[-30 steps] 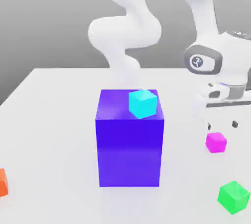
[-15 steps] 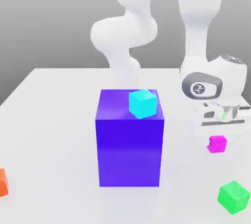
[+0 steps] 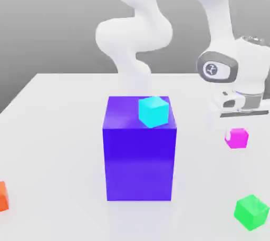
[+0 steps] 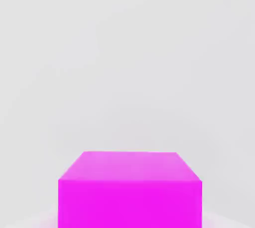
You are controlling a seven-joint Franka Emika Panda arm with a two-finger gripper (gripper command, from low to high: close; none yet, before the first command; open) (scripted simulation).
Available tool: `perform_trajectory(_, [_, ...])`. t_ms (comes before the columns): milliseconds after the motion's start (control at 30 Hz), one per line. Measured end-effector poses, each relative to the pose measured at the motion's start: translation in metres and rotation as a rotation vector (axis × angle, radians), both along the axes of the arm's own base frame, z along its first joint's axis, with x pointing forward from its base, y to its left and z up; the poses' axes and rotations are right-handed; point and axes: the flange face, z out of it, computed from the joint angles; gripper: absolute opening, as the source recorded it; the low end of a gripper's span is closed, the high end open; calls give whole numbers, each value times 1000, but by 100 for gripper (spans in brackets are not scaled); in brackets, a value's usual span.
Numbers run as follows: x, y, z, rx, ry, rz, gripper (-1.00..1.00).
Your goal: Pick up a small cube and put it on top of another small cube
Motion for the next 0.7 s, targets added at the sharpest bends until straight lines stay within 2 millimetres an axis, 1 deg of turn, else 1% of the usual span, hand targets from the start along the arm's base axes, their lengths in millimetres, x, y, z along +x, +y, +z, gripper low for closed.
perform_trajectory(100, [45, 5, 11, 4, 3, 63, -100])
perform_trajectory(200, [94, 2, 23, 5, 2, 126, -100])
perform_trajectory(267, [128, -5, 31, 4, 1, 165, -100])
perform_trajectory(367, [180, -24, 43, -1, -2, 219, -100])
perform_trajectory(400, [189, -28, 38, -1, -2, 227, -100])
perform_trajectory(433, [194, -30, 28, -2, -3, 230, -100])
perform_trajectory(500, [197, -31, 3, -3, -4, 233, -100])
perform_trajectory(533, [197, -32, -10, -3, -3, 234, 100])
perform_trajectory(700, [197, -32, -10, -3, -3, 234, 100])
